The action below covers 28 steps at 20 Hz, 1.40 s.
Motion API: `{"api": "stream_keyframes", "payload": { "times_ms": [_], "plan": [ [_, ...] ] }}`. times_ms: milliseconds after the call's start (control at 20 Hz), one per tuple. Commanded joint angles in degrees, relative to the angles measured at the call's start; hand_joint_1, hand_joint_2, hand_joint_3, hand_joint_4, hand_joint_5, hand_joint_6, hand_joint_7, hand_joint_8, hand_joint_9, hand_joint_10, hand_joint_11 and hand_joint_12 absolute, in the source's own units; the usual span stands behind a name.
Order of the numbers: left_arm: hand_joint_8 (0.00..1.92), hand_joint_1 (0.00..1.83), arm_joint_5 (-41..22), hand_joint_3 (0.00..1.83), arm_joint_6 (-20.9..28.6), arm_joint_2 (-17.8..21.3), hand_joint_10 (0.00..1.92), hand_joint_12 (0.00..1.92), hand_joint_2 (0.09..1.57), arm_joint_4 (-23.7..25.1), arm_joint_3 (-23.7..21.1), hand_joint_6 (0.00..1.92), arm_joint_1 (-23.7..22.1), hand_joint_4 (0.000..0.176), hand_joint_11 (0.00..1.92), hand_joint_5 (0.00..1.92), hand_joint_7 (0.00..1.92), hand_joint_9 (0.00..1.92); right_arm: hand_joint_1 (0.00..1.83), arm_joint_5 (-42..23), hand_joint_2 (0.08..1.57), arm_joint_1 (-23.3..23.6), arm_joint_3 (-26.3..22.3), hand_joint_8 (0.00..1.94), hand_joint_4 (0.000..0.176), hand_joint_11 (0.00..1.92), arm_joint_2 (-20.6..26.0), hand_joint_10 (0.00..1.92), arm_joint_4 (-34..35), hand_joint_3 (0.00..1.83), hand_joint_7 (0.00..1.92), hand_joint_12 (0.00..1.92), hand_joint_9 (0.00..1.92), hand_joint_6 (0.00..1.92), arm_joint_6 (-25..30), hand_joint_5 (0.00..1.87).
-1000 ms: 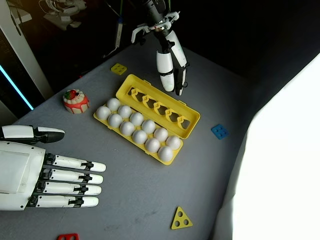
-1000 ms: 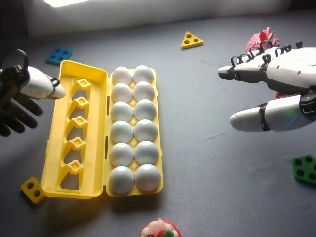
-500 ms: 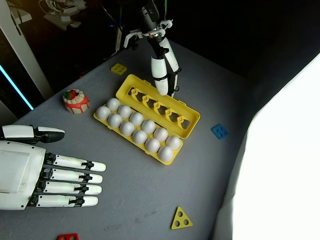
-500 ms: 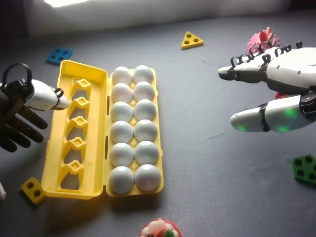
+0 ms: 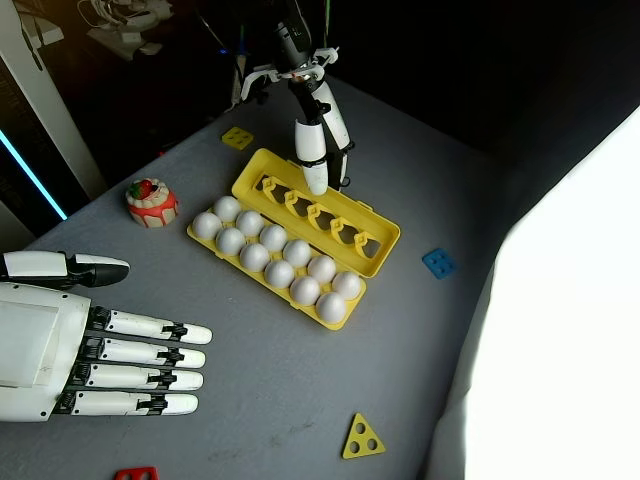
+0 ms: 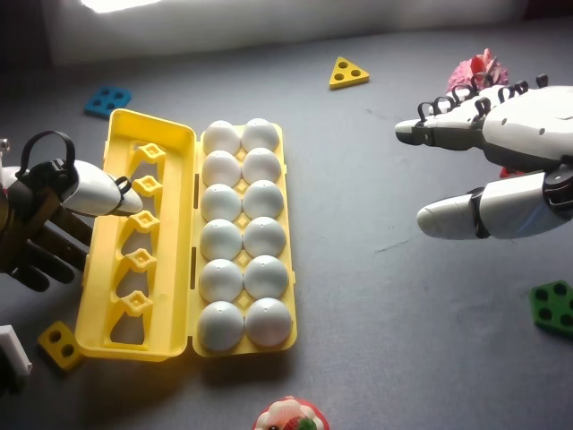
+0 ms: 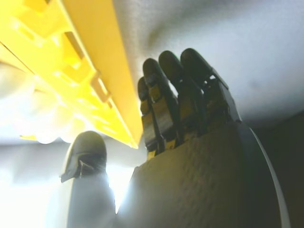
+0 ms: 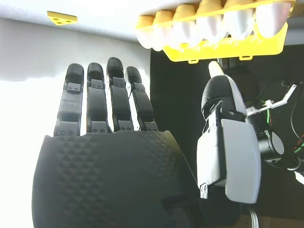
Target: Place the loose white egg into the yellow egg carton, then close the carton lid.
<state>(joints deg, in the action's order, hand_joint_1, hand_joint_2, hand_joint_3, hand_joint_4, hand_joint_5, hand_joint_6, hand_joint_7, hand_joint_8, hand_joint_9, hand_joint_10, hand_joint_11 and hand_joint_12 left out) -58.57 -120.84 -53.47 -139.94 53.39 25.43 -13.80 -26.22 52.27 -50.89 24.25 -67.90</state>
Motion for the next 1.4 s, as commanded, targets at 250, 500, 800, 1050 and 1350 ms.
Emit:
{"api": "stream_keyframes", "payload": {
  "times_ms": [250,500,800,1050,1350],
  "plan": [
    [0.02,0.23,1.3,0.00,0.8,-0.8,0.85,1.49,1.26,1.7,-0.5,0.01,-0.4,0.000,0.00,0.51,0.65,0.31,0.21,-6.0,1.16,1.0,0.0,0.00,0.000,0.00,0.3,0.00,-0.3,0.00,0.17,0.02,0.09,0.00,-0.1,0.14],
    [0.02,0.24,1.0,0.00,-2.2,-1.1,0.85,1.51,1.26,2.5,-0.2,0.01,-4.1,0.000,0.00,0.51,0.66,0.31,0.24,-6.1,1.15,1.0,-0.1,0.01,0.000,0.00,0.3,0.01,-0.3,0.00,0.23,0.24,0.13,0.00,-0.1,0.18],
    [0.02,0.19,-1.9,0.00,-9.5,-1.8,0.85,1.49,1.27,3.5,-1.8,0.01,-13.9,0.000,0.00,0.52,0.65,0.32,0.23,-6.2,1.15,1.0,-0.1,0.00,0.000,0.00,0.3,0.00,-0.3,0.00,0.19,0.23,0.11,0.00,-0.3,0.16],
    [0.02,0.18,-2.8,0.00,-10.4,-2.0,0.86,1.49,1.28,3.4,-7.1,0.01,-17.0,0.000,0.00,0.52,0.65,0.31,0.21,-6.3,1.16,1.0,-0.1,0.00,0.000,0.00,0.3,0.00,-0.3,0.00,0.13,0.14,0.10,0.00,-0.4,0.12],
    [0.02,0.25,-1.1,0.00,-11.0,-2.1,0.86,1.48,1.27,3.2,-12.8,0.02,-15.7,0.000,0.01,0.54,0.66,0.31,0.25,-6.5,1.15,1.0,-0.2,0.01,0.000,0.00,0.3,0.01,-0.3,0.00,0.17,0.28,0.13,0.01,-0.5,0.15]
  ]
}}
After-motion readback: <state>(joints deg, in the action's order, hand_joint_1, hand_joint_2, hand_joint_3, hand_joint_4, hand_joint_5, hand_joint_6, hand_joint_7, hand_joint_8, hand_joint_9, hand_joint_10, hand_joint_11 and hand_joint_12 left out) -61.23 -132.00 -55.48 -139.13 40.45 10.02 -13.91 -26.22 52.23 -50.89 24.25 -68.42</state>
